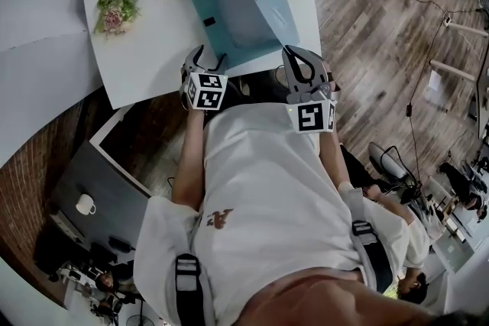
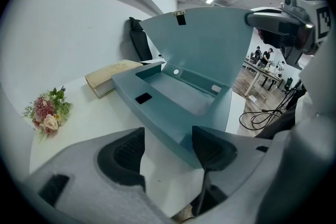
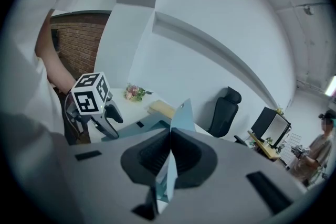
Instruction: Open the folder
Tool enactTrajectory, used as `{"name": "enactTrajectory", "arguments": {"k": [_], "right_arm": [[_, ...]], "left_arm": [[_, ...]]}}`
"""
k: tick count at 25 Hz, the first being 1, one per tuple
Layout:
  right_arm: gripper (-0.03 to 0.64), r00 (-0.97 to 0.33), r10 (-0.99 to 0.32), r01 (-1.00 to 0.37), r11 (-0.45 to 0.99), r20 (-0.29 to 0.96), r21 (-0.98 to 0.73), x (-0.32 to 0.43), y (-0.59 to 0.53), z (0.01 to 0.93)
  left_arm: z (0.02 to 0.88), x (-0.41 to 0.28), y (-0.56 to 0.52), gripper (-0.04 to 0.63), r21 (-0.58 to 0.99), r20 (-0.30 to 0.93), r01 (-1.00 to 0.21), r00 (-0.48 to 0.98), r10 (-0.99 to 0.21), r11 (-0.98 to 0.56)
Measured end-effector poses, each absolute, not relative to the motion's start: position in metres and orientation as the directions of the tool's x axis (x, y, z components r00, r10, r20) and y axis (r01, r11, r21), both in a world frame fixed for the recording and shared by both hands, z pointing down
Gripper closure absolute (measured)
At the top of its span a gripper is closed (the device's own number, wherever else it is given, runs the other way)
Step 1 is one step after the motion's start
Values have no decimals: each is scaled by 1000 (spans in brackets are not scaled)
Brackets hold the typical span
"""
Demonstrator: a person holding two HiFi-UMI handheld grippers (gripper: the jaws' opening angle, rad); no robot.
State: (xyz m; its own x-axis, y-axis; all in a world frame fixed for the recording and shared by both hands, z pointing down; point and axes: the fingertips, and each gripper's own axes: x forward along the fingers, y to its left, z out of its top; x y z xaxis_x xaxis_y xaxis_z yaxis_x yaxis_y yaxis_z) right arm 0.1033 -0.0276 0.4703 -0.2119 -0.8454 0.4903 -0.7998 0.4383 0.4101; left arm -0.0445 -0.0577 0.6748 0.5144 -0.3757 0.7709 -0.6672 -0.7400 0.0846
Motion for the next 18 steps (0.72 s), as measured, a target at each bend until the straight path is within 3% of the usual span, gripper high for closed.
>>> {"name": "enactTrajectory", "arguments": {"k": [18], "right_arm": [[609,-116,-879,-869,315,462,382,145,-24,467]], "left_arm": [[674,-44,-56,304,71,781,-666,501,-374,-743]]}}
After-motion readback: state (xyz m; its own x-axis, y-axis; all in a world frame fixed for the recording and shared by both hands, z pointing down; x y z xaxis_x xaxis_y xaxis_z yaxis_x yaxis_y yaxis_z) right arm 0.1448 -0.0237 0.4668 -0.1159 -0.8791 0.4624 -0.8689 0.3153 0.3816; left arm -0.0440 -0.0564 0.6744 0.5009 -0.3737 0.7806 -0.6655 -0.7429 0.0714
